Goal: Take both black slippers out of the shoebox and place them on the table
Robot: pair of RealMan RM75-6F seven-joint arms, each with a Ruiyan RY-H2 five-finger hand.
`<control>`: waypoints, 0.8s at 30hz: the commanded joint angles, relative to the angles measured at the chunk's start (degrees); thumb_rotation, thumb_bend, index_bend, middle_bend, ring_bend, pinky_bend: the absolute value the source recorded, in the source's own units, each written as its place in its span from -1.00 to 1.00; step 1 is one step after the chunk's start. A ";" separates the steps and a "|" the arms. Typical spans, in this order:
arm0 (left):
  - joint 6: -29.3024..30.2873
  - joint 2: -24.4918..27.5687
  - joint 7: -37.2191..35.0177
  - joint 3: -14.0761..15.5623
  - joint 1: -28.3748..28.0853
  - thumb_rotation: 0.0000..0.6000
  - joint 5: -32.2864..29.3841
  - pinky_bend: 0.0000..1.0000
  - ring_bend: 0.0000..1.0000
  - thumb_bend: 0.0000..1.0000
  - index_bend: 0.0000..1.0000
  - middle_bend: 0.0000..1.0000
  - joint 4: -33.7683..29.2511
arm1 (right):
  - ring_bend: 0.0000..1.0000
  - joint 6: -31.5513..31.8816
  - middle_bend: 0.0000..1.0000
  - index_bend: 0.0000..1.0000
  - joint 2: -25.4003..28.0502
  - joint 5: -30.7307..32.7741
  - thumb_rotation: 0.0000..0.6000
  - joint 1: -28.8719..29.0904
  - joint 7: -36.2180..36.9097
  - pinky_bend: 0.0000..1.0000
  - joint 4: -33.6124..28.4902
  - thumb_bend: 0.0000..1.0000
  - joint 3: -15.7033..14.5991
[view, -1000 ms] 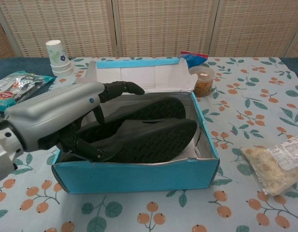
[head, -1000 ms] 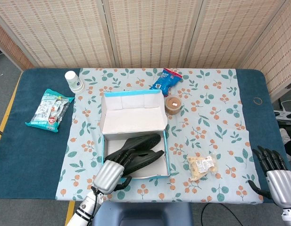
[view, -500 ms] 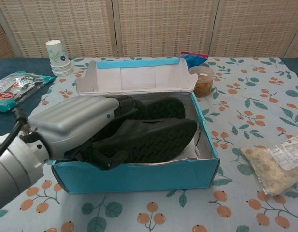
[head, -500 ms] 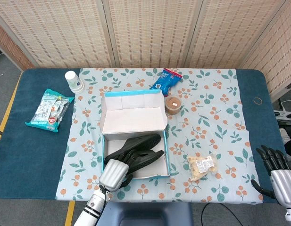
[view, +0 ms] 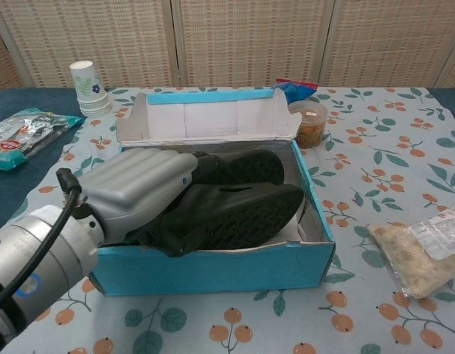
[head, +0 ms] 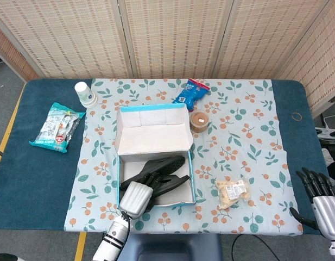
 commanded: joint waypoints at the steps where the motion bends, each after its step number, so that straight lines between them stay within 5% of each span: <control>1: 0.71 -0.74 0.97 -0.33 -0.57 1.00 -0.28 0.20 -0.50 -0.22 -0.58 -0.61 1.24 | -1.00 -0.05 -1.00 -1.00 0.09 0.25 0.89 0.01 0.23 -1.00 0.03 -0.69 0.10; 16: 2.43 -1.64 6.67 -1.11 -3.12 1.00 -5.25 0.29 -0.27 -0.22 -0.45 -0.37 3.73 | -1.00 -0.54 -1.00 -1.00 0.06 1.05 0.89 0.13 -0.28 -1.00 -0.10 -0.69 0.30; 24: 2.45 -1.31 7.01 0.11 -3.94 1.00 -6.31 0.42 0.16 -0.10 -0.07 0.19 3.83 | -1.00 -0.34 -1.00 -1.00 0.07 1.31 0.89 0.03 -0.27 -1.00 -0.19 -0.69 0.44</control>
